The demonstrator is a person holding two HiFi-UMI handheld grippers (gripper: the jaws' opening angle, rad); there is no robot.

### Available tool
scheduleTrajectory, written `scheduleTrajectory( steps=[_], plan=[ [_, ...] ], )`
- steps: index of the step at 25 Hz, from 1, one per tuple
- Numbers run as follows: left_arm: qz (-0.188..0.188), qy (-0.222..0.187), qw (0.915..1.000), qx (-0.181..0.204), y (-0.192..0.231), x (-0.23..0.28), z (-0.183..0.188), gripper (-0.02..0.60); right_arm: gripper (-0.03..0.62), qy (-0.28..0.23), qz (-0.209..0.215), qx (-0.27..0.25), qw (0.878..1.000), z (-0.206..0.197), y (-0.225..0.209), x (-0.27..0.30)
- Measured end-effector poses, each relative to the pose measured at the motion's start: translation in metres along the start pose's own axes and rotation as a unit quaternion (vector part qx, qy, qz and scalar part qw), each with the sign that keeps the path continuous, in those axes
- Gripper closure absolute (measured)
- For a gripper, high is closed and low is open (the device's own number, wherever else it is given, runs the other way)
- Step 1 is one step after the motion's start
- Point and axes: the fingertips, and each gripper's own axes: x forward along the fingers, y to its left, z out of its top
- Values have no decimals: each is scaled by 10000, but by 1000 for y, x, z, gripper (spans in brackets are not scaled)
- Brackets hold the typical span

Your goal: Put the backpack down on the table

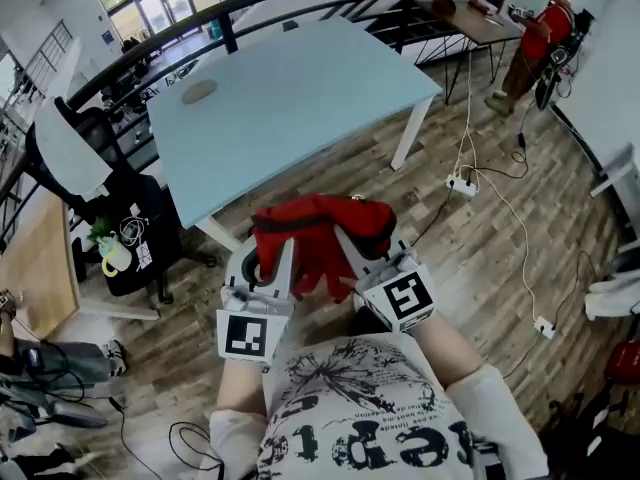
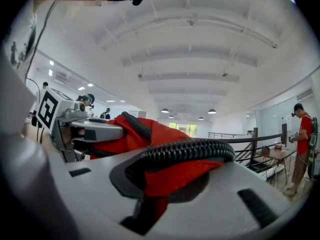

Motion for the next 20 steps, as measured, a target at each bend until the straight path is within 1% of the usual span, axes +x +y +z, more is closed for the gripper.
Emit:
scheduleTrajectory(
  steps=[3,6,9,13,16,20],
  plan=[
    [307,16,9995,20,1,51,10,526,543,-5,260,34,9997,5,-51,19],
    [657,-44,9978,19,4,103,22,526,543,-128,542,-118,9984,13,-104,41],
    [888,-138,9959,-57,8,146,28,526,543,-194,710,-242,9970,16,-146,60],
    [1035,-166,9944,-94,18,200,32,526,543,-224,817,-355,9958,18,-196,90],
    [1147,-172,9931,-164,36,231,35,526,542,-308,882,-497,9944,21,-223,120],
    [1264,-323,9915,35,62,268,41,526,542,-406,954,-462,9935,22,-249,158]
  ],
)
